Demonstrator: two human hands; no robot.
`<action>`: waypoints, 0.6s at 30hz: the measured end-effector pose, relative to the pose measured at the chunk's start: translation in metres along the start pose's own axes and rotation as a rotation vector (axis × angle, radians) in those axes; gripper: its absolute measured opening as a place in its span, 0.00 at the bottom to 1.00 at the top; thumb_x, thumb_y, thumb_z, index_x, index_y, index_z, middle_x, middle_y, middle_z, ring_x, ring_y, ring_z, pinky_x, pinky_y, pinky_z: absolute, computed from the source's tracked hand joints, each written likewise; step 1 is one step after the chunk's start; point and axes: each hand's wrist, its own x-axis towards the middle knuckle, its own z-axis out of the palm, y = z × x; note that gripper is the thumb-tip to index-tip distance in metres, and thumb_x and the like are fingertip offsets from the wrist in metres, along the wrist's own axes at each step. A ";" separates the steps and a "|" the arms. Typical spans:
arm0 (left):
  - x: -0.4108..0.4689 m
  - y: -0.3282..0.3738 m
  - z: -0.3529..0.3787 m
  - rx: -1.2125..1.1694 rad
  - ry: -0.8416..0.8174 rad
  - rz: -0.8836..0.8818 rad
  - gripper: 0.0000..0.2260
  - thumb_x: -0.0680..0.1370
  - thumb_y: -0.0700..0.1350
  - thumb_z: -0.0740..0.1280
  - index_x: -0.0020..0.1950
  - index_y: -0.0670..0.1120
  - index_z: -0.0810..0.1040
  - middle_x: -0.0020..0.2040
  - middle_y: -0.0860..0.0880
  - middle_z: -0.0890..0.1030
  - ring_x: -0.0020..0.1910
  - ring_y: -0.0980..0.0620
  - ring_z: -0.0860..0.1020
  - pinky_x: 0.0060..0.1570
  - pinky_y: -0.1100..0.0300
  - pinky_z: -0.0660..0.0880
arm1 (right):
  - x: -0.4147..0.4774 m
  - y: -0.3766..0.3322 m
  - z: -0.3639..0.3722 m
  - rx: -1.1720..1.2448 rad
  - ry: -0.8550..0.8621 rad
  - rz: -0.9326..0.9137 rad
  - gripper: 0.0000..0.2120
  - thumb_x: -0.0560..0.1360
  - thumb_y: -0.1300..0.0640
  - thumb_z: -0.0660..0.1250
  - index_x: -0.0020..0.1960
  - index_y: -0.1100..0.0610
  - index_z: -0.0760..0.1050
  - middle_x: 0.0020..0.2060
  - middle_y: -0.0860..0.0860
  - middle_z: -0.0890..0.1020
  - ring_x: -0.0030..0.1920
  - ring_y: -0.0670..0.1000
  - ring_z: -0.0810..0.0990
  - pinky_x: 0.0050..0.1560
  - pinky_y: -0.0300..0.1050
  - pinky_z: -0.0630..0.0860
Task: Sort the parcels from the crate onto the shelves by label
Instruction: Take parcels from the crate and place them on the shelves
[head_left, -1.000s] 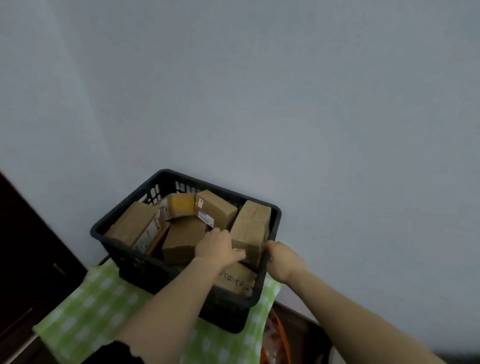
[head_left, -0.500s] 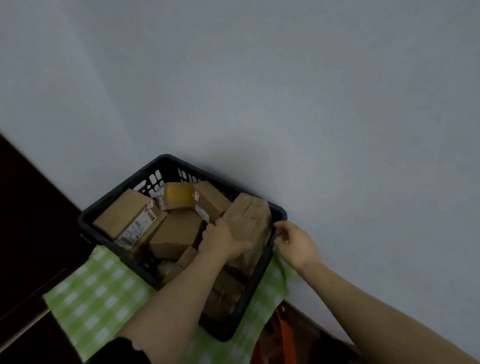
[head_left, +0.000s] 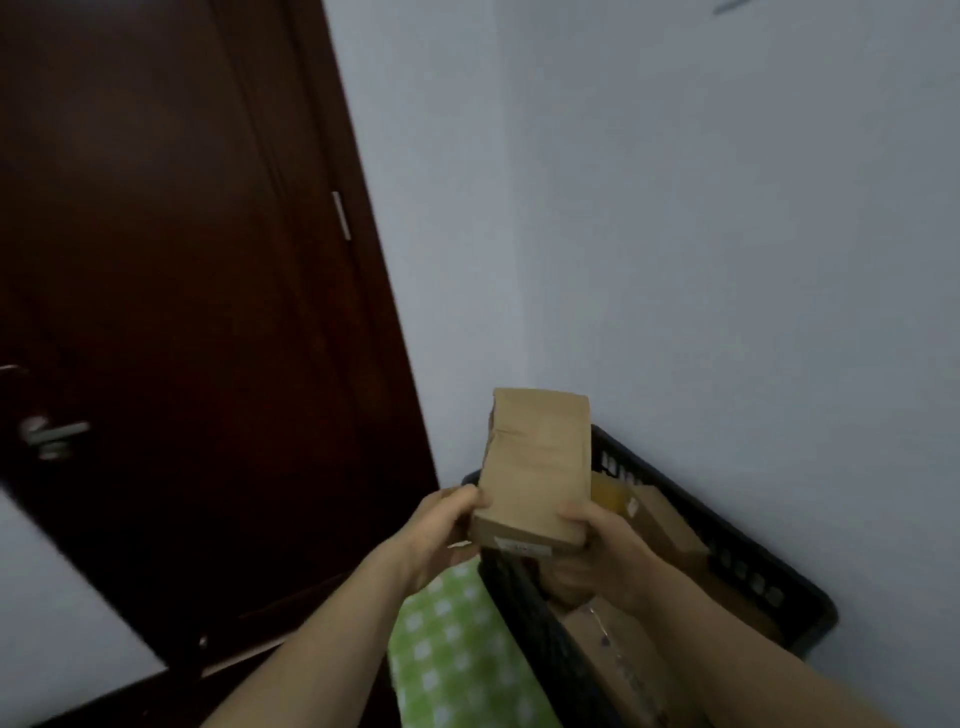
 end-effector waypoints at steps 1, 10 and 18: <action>-0.009 0.002 -0.017 0.037 0.049 0.027 0.07 0.75 0.44 0.66 0.53 0.46 0.78 0.52 0.45 0.78 0.52 0.47 0.76 0.56 0.54 0.72 | 0.005 0.002 0.018 -0.034 0.013 -0.013 0.19 0.74 0.60 0.67 0.65 0.57 0.70 0.59 0.59 0.78 0.54 0.59 0.78 0.45 0.53 0.79; -0.075 0.042 -0.083 0.003 0.469 0.472 0.22 0.69 0.49 0.70 0.63 0.49 0.76 0.57 0.47 0.80 0.56 0.50 0.79 0.60 0.50 0.75 | 0.010 0.030 0.178 -1.100 0.361 -0.651 0.55 0.61 0.45 0.78 0.76 0.59 0.49 0.68 0.56 0.57 0.69 0.56 0.60 0.69 0.48 0.63; -0.103 0.046 -0.147 -0.294 0.492 0.254 0.50 0.56 0.63 0.79 0.70 0.46 0.60 0.60 0.44 0.75 0.56 0.44 0.76 0.54 0.46 0.76 | -0.007 0.061 0.235 -1.151 -0.171 -1.053 0.31 0.69 0.41 0.63 0.70 0.50 0.65 0.69 0.43 0.63 0.69 0.42 0.62 0.67 0.38 0.68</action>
